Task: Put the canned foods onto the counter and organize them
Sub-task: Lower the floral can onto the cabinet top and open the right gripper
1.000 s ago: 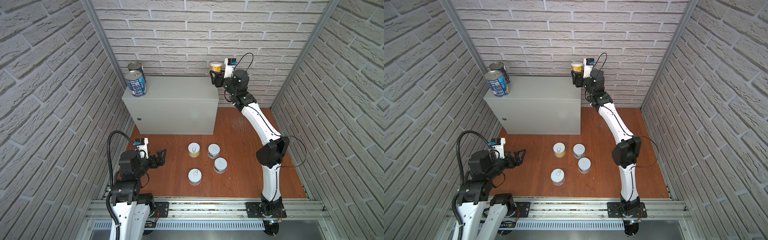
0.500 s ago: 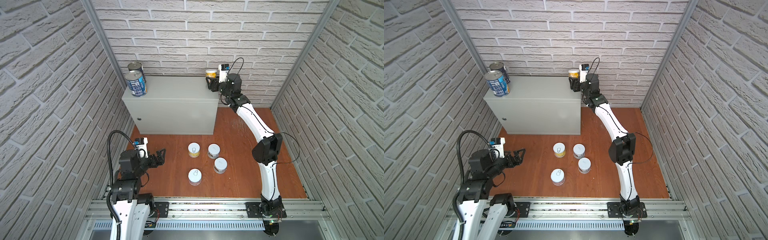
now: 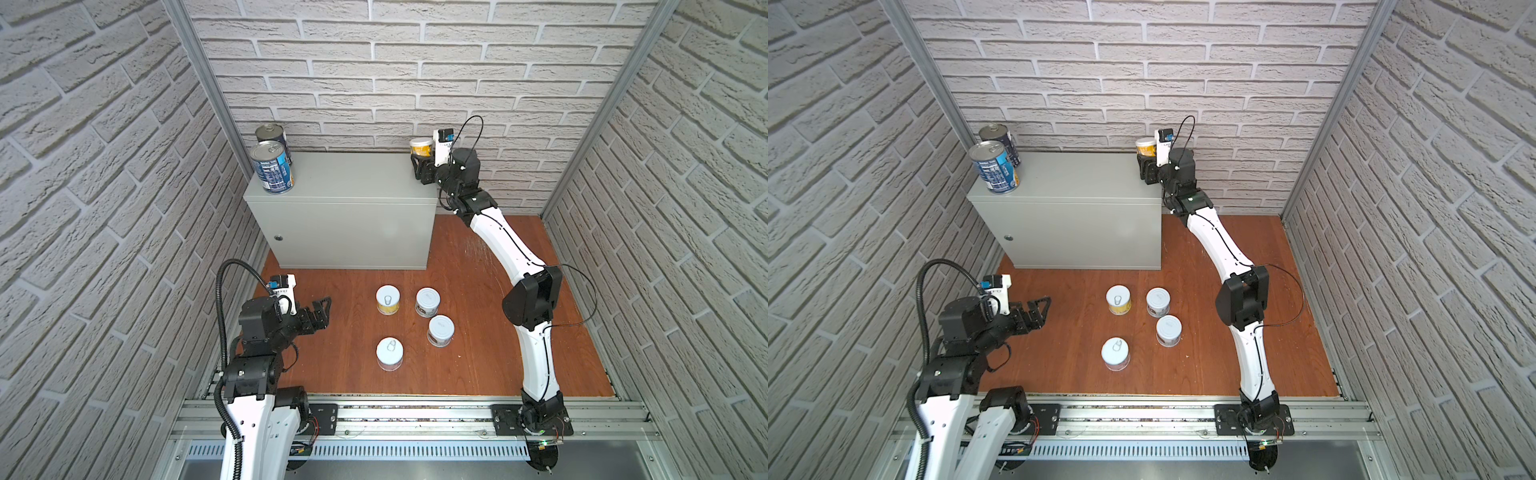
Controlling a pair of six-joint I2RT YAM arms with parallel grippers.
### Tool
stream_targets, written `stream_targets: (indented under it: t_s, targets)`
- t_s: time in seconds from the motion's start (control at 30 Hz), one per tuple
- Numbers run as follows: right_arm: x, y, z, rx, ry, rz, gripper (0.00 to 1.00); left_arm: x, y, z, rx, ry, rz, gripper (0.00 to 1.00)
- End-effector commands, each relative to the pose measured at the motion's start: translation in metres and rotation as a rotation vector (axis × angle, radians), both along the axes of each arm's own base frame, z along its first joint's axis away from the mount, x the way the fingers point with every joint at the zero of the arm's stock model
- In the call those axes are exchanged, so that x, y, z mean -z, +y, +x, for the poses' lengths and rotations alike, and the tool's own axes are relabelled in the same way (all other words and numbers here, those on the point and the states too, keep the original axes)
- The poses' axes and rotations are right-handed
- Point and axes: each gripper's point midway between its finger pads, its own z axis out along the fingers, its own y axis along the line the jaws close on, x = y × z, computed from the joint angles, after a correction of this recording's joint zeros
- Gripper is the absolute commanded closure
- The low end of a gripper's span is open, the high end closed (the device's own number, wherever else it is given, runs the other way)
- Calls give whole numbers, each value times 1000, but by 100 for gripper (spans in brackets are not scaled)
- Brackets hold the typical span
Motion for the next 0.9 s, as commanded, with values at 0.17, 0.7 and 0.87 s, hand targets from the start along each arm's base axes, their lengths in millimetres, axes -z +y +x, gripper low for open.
stream_targets:
  t_s: [0.17, 0.7, 0.87]
  targets:
    - [0, 12, 4, -9, -55, 6, 35, -4, 1, 5, -4, -26, -7, 2]
    - [-24, -7, -34, 11, -116, 56, 0, -4, 3, 4, -14, -28, -5, 2]
    - [-36, -20, -58, 38, -145, 44, 0, -5, 1, 4, -5, -33, -13, 2]
